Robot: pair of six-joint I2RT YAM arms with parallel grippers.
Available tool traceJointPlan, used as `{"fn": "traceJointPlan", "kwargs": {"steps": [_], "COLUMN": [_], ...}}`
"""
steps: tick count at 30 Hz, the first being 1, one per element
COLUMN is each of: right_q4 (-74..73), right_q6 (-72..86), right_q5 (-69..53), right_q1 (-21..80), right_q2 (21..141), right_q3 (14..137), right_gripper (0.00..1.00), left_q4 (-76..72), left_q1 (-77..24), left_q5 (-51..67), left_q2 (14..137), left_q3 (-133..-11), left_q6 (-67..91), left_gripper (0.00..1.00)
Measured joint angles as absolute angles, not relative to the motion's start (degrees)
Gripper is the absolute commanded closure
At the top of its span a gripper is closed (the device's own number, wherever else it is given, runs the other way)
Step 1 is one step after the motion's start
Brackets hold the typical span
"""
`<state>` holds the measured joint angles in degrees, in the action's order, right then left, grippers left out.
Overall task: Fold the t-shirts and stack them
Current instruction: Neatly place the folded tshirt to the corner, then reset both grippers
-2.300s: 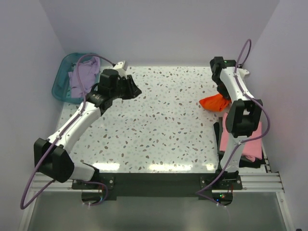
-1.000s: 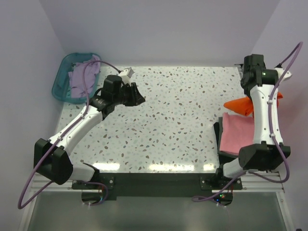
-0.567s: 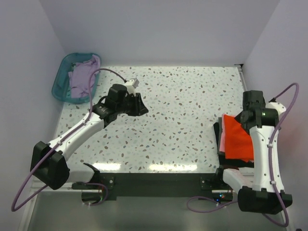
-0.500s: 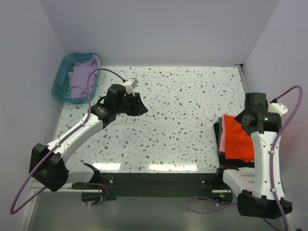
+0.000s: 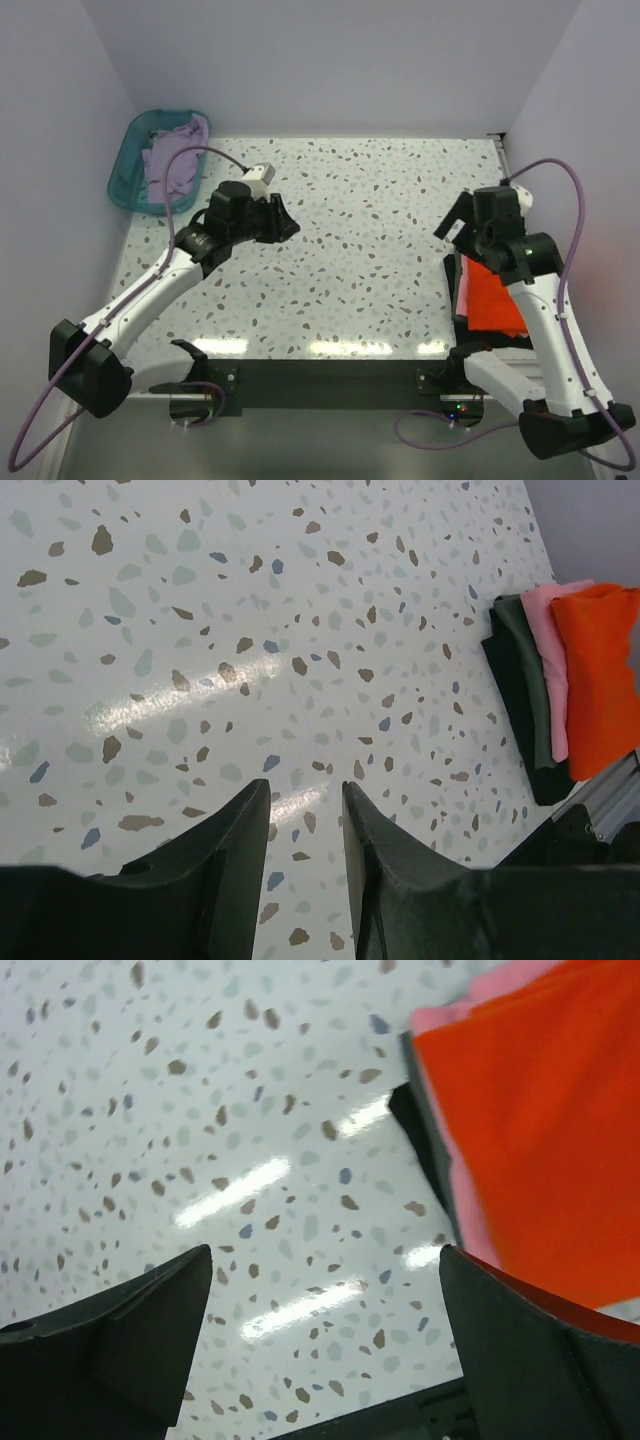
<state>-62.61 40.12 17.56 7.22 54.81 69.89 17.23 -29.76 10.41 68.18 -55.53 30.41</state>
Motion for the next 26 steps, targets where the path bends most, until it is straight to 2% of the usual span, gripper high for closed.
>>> {"fn": "traceJointPlan", "kwargs": {"steps": [9, 12, 19, 26], "right_q4": [-45.8, -38.7, -27.7, -24.7], "right_q6": [41.2, 40.2, 36.9, 33.8], "right_q5": [21.6, 21.4, 20.0, 20.5], "right_q1": [40.6, 48.0, 52.1, 52.0], "right_q2": [64.2, 67.7, 72.3, 72.5], "right_q3": [64.3, 61.6, 56.8, 56.7], "right_gripper": [0.01, 0.01, 0.01, 0.01], "left_q4": [17.0, 16.7, 14.2, 13.2], "left_q1": [-29.8, -29.8, -29.8, -29.8], "left_q5": [5.0, 2.7, -1.2, -4.5], "left_q2": [61.8, 58.6, 53.9, 54.7], "left_q3": [-48.8, -45.0, -35.0, -32.9], "left_q6": [31.2, 32.3, 35.0, 36.0], "left_gripper": [0.58, 0.58, 0.57, 0.56]}}
